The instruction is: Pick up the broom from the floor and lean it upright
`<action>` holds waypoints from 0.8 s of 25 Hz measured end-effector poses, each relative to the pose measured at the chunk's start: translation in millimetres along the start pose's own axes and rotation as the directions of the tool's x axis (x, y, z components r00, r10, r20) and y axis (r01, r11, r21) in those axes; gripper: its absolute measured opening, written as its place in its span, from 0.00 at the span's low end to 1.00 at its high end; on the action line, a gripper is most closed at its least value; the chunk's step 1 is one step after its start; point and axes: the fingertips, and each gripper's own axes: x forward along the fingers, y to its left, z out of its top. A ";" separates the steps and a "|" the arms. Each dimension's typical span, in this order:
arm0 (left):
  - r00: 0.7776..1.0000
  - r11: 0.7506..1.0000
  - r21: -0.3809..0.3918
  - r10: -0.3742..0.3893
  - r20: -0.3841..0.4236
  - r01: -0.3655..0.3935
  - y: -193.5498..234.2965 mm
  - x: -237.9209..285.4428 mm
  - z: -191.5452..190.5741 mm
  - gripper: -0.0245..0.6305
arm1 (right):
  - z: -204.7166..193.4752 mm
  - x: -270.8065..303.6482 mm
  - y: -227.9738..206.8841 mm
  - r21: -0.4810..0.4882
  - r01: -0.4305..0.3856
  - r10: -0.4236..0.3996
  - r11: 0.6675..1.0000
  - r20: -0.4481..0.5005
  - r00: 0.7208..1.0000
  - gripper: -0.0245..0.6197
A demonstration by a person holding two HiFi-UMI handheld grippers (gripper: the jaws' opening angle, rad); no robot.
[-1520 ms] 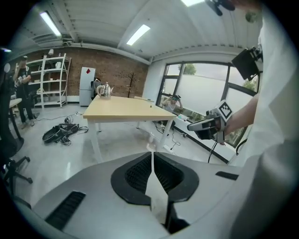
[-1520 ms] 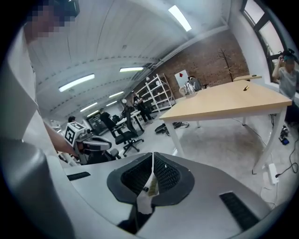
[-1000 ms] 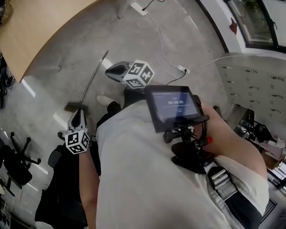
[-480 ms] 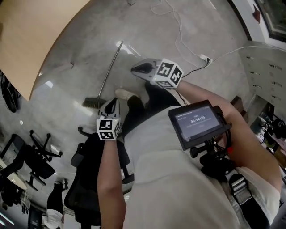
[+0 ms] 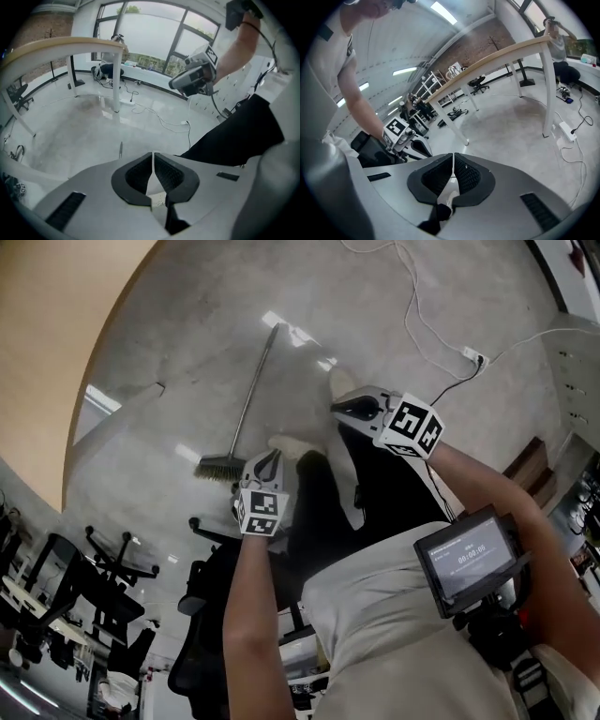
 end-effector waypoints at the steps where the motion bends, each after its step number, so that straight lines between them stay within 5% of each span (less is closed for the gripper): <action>1: 1.000 1.000 -0.014 0.001 -0.019 -0.001 4.7 11.9 -6.4 0.07 | -8.1 2.9 -8.3 0.000 -0.003 0.003 1.000 -0.004 1.000 0.07; 6: 0.993 0.989 -0.123 0.070 -0.094 -0.082 44.6 48.8 -51.2 0.07 | -35.9 26.6 -38.9 -0.049 -0.009 0.007 0.999 -0.042 0.999 0.07; 11: 0.987 0.965 -0.212 0.144 -0.066 -0.155 77.2 75.8 -75.7 0.07 | -56.3 60.3 -68.0 -0.129 -0.024 0.014 0.991 -0.082 0.997 0.07; 16: 0.982 0.974 -0.157 0.142 -0.121 -0.161 112.7 162.6 -119.4 0.07 | -98.3 120.1 -136.0 -0.107 -0.050 0.045 0.993 -0.056 0.997 0.07; 20: 0.984 0.995 -0.047 0.081 -0.160 -0.090 104.1 195.7 -116.6 0.07 | -97.0 123.6 -154.2 -0.107 -0.048 0.043 0.993 -0.049 0.998 0.07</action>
